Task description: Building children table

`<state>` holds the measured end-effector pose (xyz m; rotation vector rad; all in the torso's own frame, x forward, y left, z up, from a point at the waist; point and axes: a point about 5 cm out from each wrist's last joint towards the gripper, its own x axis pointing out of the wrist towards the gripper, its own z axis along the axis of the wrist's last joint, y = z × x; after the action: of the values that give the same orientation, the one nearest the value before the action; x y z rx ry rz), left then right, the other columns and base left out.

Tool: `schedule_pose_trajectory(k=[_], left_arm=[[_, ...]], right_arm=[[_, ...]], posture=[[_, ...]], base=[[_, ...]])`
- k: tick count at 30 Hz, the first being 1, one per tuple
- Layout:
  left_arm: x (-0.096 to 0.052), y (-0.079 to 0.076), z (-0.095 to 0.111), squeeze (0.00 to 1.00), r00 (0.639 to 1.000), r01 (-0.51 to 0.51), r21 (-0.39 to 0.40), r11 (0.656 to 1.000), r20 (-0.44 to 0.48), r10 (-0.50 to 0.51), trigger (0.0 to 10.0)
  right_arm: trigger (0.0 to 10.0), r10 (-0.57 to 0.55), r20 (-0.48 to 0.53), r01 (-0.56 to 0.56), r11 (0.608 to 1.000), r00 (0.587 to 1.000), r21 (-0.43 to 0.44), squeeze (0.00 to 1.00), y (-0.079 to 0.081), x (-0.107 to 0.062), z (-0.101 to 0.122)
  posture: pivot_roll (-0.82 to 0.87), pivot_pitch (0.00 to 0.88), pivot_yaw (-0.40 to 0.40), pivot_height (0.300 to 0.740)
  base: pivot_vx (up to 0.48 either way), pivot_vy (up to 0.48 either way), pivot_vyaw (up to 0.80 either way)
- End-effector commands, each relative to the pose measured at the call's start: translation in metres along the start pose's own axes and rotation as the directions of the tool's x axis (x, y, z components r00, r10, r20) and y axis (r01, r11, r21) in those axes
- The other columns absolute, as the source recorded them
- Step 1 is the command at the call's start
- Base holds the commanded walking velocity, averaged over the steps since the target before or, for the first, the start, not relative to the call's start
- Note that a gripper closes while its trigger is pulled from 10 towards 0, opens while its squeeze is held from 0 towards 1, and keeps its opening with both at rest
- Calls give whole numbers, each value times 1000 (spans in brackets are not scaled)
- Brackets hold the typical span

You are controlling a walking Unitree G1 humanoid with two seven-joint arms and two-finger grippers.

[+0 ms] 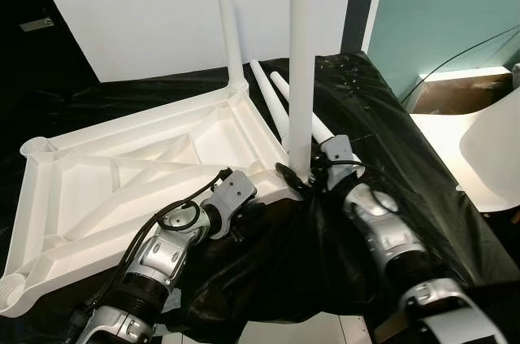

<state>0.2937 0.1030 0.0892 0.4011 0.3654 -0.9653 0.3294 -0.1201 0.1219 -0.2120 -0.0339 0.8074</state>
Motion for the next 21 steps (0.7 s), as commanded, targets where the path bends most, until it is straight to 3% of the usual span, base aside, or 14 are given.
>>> schedule_pose_trajectory(k=[1,7,8,9,16,21], left_arm=[[7,-23,-35,0,981,125,-76,989,-138,-134,10000],[6,-23,-35,0,981,125,-75,989,-137,-134,10000],[6,-23,-35,0,982,124,-74,989,-137,-133,10000],[5,-23,-36,0,982,122,-75,990,-137,-132,10000],[3,-24,-37,0,982,118,-81,990,-139,-129,10000],[2,-25,-38,0,982,116,-85,990,-140,-127,10000]], right_arm=[[10000,100,-12,-100,995,995,-6,0,0,1,3],[10000,142,-52,-144,989,989,-35,0,-8,-2,4],[549,162,-52,-164,986,985,-31,0,-9,-2,5],[0,187,-45,-188,982,981,-31,0,-9,-2,7],[0,218,-44,-219,976,975,-20,0,-2,1,5],[0,155,-40,-155,988,987,17,0,21,5,-7]], posture=[[-44,0,50,740],[-43,0,50,740],[-38,0,48,740],[-34,0,46,740],[-22,0,43,740],[-19,0,41,740]], base=[[0,0,0],[0,0,0],[0,0,0],[0,0,0],[0,0,0],[0,0,0]])
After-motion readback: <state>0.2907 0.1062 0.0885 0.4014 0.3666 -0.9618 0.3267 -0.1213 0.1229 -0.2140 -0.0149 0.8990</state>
